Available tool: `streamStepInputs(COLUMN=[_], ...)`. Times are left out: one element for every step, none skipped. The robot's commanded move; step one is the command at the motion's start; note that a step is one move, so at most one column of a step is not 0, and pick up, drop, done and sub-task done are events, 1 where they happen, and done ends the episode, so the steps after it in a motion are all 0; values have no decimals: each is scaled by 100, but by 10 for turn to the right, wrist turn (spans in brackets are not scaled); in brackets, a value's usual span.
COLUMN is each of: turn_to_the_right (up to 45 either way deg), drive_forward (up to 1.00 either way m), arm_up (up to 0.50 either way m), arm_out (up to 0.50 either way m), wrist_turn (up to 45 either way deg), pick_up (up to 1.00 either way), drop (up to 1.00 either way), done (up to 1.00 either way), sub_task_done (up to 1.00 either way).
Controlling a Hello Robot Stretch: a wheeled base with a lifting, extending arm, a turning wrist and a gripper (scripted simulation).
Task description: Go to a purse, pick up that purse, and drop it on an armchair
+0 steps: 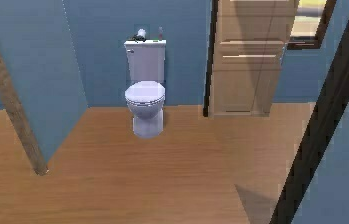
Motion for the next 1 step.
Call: streamStepInputs(turn_to_the_right=[-180], drive_forward=[0], arm_up=[0], arm_out=[0], wrist_turn=[0], pick_up=[0], drop=[0], done=[0], sub_task_done=[0])
